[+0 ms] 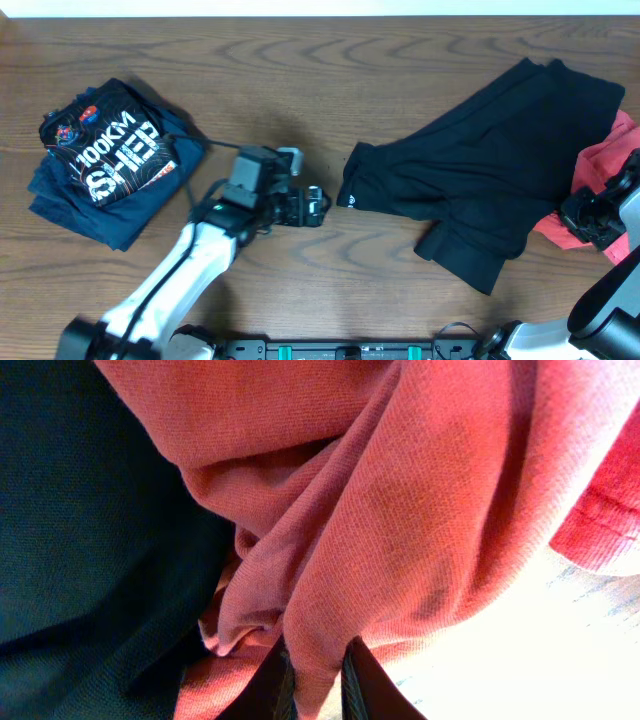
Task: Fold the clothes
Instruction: 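Grasp the black garment's left corner with the left gripper and pull it left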
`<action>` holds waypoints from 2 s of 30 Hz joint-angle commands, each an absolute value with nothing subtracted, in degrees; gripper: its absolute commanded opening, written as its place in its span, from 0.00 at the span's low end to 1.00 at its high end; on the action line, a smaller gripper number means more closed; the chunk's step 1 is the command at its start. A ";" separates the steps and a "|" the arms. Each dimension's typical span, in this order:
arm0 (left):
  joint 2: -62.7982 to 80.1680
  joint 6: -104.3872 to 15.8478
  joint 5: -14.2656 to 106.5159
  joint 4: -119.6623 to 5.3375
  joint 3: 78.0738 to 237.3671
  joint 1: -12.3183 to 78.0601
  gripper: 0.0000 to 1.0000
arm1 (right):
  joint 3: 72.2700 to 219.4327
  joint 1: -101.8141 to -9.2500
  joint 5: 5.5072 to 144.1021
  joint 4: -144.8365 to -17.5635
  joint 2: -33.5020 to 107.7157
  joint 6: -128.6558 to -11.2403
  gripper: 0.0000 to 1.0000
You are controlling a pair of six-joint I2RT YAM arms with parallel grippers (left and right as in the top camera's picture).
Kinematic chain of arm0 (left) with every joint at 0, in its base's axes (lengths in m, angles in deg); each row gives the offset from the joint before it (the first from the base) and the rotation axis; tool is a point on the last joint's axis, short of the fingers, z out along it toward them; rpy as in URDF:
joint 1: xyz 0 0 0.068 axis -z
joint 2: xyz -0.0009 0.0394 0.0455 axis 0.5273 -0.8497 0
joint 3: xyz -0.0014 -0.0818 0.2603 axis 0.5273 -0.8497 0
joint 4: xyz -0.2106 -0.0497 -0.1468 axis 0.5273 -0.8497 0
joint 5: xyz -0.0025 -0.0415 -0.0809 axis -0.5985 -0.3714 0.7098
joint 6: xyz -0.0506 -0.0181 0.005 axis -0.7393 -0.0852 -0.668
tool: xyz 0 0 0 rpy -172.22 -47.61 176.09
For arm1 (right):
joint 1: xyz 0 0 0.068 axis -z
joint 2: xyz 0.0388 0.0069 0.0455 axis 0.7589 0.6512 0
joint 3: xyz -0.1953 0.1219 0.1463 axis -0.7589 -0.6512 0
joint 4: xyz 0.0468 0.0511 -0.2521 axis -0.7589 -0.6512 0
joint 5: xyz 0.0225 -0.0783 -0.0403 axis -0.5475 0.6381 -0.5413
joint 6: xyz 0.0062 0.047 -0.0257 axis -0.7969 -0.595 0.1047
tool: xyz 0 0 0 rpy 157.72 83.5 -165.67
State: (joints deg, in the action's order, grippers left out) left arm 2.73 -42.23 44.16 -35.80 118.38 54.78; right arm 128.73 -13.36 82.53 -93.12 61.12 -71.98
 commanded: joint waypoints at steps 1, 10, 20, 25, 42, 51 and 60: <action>-2.60 -47.28 44.68 -31.10 119.10 58.04 0.98 | 128.31 -13.21 82.38 -93.14 60.59 -72.07 0.13; -17.62 -53.00 44.64 -15.23 119.10 64.62 0.99 | 128.31 -13.21 82.38 -93.14 60.59 -72.07 0.15; -21.75 -52.72 36.40 -6.05 119.12 64.64 0.06 | 128.31 -13.21 82.38 -93.43 60.59 -72.07 0.14; -18.98 -52.13 35.33 -5.68 119.75 60.09 0.06 | 128.31 -13.21 82.38 -93.52 60.59 -72.07 0.14; -10.41 -47.23 34.15 -20.45 145.59 30.89 0.17 | 128.31 -13.21 82.38 -93.54 60.59 -72.09 0.14; -10.58 -47.06 38.67 -50.11 146.31 32.97 0.98 | 128.33 -13.23 79.71 -92.90 60.59 -71.89 0.13; -10.65 -44.83 38.32 -63.16 143.25 41.62 0.98 | 128.33 -17.77 74.75 -88.27 60.59 -65.66 0.10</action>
State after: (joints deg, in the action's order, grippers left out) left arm -10.65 -47.17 38.04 -63.71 145.22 39.20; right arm 128.44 -15.09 77.81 -88.55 61.12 -69.03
